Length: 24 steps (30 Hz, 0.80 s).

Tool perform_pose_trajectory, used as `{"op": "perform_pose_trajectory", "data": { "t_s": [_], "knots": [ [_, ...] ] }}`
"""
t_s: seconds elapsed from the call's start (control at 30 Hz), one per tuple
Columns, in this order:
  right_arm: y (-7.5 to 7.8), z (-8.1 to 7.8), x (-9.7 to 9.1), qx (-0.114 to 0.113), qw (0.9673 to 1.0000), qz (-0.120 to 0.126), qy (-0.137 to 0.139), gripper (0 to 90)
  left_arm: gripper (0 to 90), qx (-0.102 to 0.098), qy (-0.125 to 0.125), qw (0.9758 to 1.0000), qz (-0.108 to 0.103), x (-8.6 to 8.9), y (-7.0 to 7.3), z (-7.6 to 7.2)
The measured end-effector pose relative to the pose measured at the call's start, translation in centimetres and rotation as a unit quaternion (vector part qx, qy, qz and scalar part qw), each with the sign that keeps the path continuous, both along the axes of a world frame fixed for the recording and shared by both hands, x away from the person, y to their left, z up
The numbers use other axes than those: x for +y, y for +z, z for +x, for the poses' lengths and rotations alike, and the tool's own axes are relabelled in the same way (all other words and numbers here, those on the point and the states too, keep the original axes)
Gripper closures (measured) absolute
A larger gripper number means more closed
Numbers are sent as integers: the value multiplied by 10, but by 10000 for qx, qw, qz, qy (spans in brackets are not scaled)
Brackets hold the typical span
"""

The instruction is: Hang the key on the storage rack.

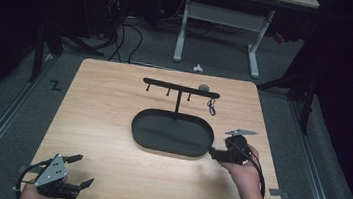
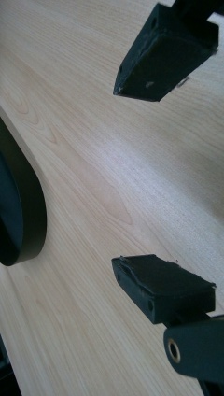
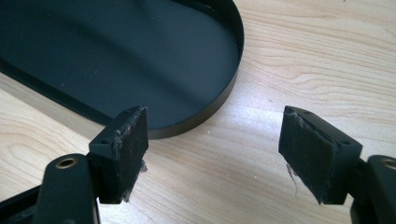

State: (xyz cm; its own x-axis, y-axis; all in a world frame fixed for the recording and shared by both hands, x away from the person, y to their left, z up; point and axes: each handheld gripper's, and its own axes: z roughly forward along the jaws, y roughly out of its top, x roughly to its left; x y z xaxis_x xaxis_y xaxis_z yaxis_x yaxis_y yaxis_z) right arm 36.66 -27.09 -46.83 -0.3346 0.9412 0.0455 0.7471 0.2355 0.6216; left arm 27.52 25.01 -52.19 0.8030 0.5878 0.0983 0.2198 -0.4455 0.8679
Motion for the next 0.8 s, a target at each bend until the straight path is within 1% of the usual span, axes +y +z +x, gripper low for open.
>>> {"op": "perform_pose_trajectory", "data": {
  "t_s": [0.03, 0.07, 0.1, 0.13, 0.17, 0.2, 0.23, 0.27, 0.3, 0.33, 0.37, 0.4, 0.43, 0.47, 0.5, 0.53, 0.57, 0.6, 0.67, 0.7, 0.8],
  "knots": [
    [-3, -5, 1, -99, 9999, 21, -1, 242, 153, -9, -3, 10000, 15, 0, 0, 1],
    [-10, -15, 2, -293, 9995, 88, 8, 232, 153, -22, 4, 10000, 12, -1, 1, 2],
    [-10, -15, 2, -293, 9995, 88, 8, 232, 153, -38, 7, 10000, -1, -2, 1, 2],
    [-17, -27, 5, -458, 9988, 196, 27, 215, 153, -49, -6, 10000, 6, -4, 2, 5],
    [-17, -27, 5, -458, 9988, 196, 27, 215, 153, -49, -6, 10000, 6, -4, 2, 5],
    [-25, -39, 7, -573, 9979, 310, -21, 211, 153, -56, -3, 10000, 39, -4, 2, 7],
    [-25, -39, 7, -573, 9979, 310, -21, 211, 153, -31, 16, 10000, 36, -5, 2, 9],
    [-28, -45, 8, -655, 9972, 355, -33, 212, 153, 1, 47, 10000, 10, -5, 1, 12],
    [-34, -60, 12, -869, 9956, 351, -95, 209, 153, 44, 140, 9999, -43, -5, 1, 17],
    [-34, -60, 12, -869, 9956, 351, -95, 209, 153, 44, 140, 9999, -43, -5, 1, 17],
    [-37, -65, 13, -965, 9948, 320, -106, 199, 153, 56, 159, 9998, -63, -5, 2, 18],
    [-40, -73, 13, -1133, 9930, 283, -149, 188, 154, 49, 183, 9998, -78, -5, 2, 19],
    [-44, -81, 12, -1276, 9912, 244, -240, 212, 154, 52, 197, 9998, -61, -6, 2, 18],
    [-44, -89, 9, -1273, 9909, 243, -361, 241, 153, 46, 211, 9998, -28, -8, 2, 18],
    [-38, -95, 5, -1373, 9894, 309, -367, 236, 153, 33, 210, 9998, -13, -8, 3, 17],
    [-34, -98, 2, -1490, 9878, 249, -379, 235, 153, -5, 212, 9998, 0, -9, 5, 16],
    [-31, -102, -2, -1619, 9857, 141, -448, 226, 153, -41, 230, 9997, 12, -9, 6, 15],
    [-33, -103, -5, -1631, 9856, 142, -431, 225, 153, -62, 255, 9997, 0, -9, 6, 14],
    [-38, -102, -8, -1492, 9877, 226, -420, 225, 153, -64, 311, 9995, -52, -8, 7, 14],
    [-42, -100, -10, -1374, 9894, 286, -379, 225, 153, -49, 322, 9995, -63, -8, 7, 15],
    [-48, -95, -9, -1228, 9909, 360, -408, 225, 153, -22, 271, 9996, -15, -7, 5, 16]
  ]
}}
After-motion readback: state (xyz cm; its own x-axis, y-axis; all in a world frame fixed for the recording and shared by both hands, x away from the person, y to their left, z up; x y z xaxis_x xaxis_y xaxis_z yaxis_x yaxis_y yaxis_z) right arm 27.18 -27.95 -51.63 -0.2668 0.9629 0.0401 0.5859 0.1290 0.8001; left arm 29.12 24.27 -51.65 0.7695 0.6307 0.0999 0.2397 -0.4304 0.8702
